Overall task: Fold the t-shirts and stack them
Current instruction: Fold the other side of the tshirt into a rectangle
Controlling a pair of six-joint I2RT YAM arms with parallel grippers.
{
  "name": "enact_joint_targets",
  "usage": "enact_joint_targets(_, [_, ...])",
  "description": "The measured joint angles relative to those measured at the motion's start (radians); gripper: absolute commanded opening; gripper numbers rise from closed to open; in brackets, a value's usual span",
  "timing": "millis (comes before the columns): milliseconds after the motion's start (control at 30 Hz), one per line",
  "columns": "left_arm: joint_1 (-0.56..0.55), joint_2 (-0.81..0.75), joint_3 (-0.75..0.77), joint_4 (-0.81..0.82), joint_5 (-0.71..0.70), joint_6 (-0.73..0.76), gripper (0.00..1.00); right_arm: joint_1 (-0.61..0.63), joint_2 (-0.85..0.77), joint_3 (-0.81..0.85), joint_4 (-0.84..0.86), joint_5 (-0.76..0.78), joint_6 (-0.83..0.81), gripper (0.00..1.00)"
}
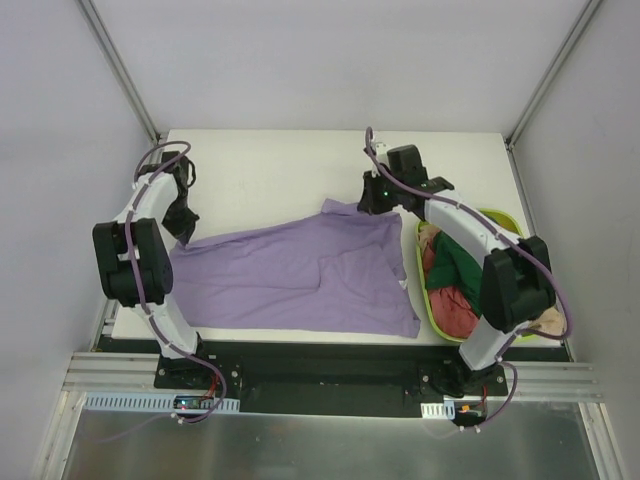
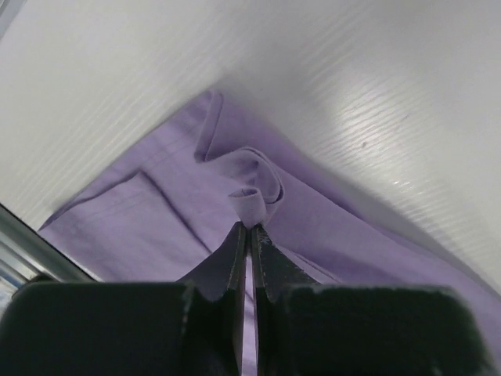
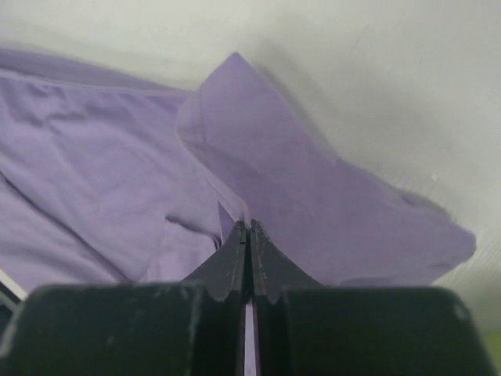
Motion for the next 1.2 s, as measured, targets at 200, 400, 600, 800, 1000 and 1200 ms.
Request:
enact_joint_targets(200, [0.000,-0.137,-0.129,0.011,-0.027,-0.048,0.00,0.022,-0.170,-0.194,-0.003,0.008,0.002,0.00])
enact_joint_targets(400, [0.000,-0.242,-0.202,0.024,-0.039,-0.076,0.00,0.034,-0.348,-0.309,-0.018,0.020,0.002,0.00])
enact_joint_targets(600, [0.000,-0.309,-0.270,0.056,-0.042,-0.090,0.00,0.038,-0.459,-0.376,-0.052,0.039,0.002,0.00])
enact_joint_targets(800, [0.000,-0.351,-0.334,0.077,-0.042,-0.093,0.00,0.038,-0.520,-0.392,-0.117,0.057,0.001,0.01])
enact_joint_targets(1000, [0.000,-0.396,-0.364,0.091,-0.051,-0.114,0.00,0.038,-0.601,-0.392,-0.189,0.085,0.001,0.00])
enact_joint_targets(1200, [0.000,-0.412,-0.404,0.096,-0.074,-0.140,0.00,0.038,-0.645,-0.392,-0.267,0.096,-0.010,0.00])
